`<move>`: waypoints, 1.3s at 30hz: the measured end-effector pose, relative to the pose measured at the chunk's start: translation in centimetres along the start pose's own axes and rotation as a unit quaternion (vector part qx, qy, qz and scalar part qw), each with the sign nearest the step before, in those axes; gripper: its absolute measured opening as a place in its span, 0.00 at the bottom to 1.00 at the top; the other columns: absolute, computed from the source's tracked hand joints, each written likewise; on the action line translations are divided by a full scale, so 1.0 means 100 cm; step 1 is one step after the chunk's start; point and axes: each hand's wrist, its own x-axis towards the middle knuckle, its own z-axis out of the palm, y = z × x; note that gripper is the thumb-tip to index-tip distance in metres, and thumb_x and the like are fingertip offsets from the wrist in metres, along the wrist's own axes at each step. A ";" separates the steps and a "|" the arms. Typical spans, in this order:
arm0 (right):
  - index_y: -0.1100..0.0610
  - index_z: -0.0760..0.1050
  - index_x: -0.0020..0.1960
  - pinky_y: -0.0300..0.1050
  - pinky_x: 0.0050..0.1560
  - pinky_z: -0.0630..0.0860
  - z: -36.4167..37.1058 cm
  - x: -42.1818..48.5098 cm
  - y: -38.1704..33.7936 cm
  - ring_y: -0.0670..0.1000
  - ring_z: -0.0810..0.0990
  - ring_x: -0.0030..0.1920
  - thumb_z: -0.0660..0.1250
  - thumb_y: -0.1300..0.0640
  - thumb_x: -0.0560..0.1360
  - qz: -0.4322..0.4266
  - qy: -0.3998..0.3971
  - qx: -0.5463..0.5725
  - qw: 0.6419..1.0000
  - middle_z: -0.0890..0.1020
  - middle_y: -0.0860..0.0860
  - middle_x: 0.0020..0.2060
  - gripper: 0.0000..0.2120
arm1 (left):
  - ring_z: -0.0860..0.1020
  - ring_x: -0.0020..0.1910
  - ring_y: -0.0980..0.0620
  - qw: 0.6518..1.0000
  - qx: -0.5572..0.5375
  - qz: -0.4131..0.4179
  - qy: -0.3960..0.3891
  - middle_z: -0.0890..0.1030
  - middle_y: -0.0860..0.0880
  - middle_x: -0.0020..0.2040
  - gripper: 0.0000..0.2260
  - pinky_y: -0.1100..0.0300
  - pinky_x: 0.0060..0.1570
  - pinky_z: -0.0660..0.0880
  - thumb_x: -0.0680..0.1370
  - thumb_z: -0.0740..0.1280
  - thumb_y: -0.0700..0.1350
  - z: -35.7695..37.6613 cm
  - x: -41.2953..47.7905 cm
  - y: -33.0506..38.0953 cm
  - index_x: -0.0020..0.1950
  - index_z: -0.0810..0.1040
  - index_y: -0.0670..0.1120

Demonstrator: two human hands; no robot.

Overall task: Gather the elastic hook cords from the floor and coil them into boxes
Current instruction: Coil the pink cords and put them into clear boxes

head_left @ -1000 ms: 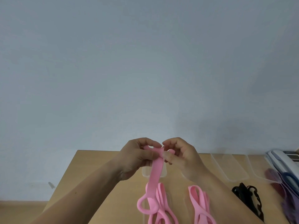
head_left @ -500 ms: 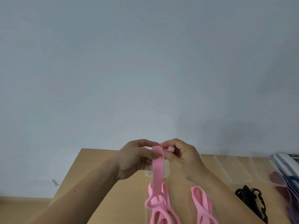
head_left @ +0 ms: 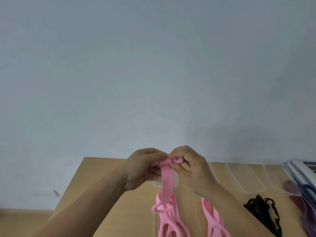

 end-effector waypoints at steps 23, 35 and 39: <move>0.52 0.81 0.50 0.37 0.42 0.77 -0.002 0.005 -0.002 0.44 0.81 0.40 0.73 0.65 0.74 0.222 -0.023 0.160 0.961 0.84 0.45 0.40 0.10 | 0.82 0.42 0.41 0.995 0.093 0.024 0.012 0.84 0.36 0.49 0.14 0.51 0.45 0.81 0.74 0.74 0.35 -0.007 0.000 -0.004 0.57 0.76 0.36; 0.41 0.79 0.49 0.45 0.50 0.80 0.000 -0.003 -0.002 0.52 0.82 0.47 0.72 0.56 0.70 0.170 -0.024 0.115 0.978 0.84 0.46 0.45 0.12 | 0.83 0.49 0.37 0.999 0.042 0.028 0.002 0.83 0.33 0.51 0.18 0.42 0.54 0.80 0.73 0.76 0.42 -0.002 -0.001 -0.004 0.57 0.77 0.35; 0.44 0.80 0.47 0.44 0.50 0.80 0.000 -0.006 -0.002 0.51 0.82 0.46 0.73 0.59 0.68 0.187 -0.020 0.157 0.970 0.84 0.48 0.44 0.12 | 0.84 0.48 0.37 0.997 0.054 0.051 0.024 0.83 0.32 0.50 0.16 0.46 0.50 0.82 0.73 0.76 0.40 0.000 -0.002 -0.007 0.56 0.78 0.35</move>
